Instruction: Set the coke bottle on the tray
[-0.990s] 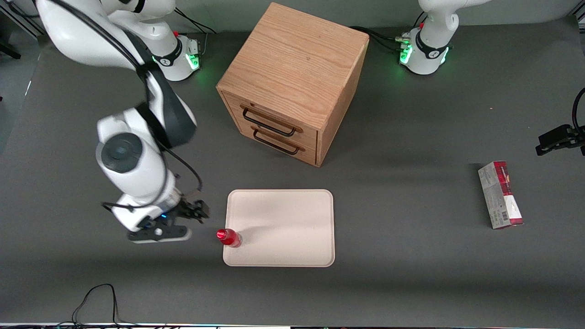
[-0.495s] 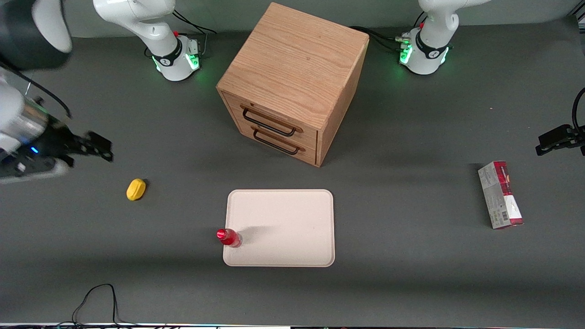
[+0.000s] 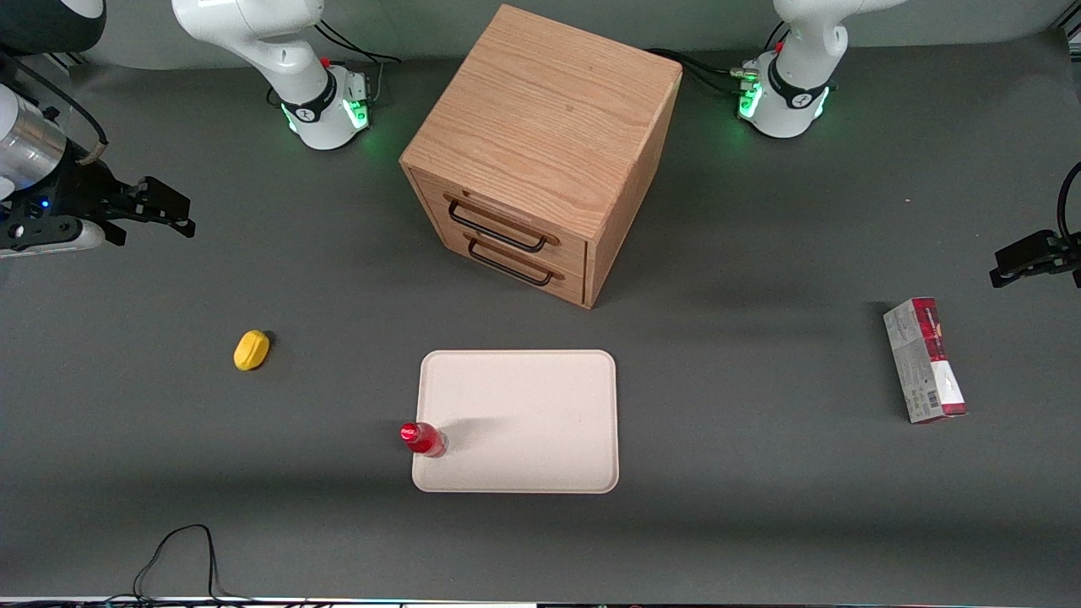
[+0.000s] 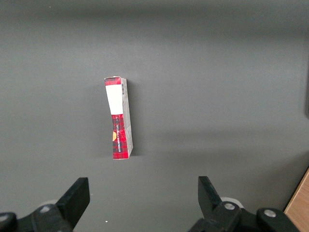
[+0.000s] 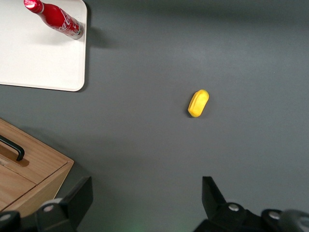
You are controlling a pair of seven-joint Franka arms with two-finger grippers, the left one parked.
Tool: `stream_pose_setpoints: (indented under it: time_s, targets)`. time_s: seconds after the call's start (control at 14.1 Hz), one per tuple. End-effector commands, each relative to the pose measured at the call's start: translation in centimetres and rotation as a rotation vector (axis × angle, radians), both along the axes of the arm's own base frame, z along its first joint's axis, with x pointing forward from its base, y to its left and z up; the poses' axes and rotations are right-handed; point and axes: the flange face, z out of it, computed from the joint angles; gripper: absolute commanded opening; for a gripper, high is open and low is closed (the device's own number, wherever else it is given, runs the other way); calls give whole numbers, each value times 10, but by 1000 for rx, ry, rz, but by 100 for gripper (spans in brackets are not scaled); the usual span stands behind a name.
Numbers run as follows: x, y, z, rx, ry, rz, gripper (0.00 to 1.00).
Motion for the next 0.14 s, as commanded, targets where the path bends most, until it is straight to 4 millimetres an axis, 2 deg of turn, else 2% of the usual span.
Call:
stream_pose_setpoints:
  time_s: [0.0, 0.07]
  targets:
    - [-2, -2, 4, 25, -14, -15, 100]
    - [-1, -3, 6, 25, -19, -18, 100]
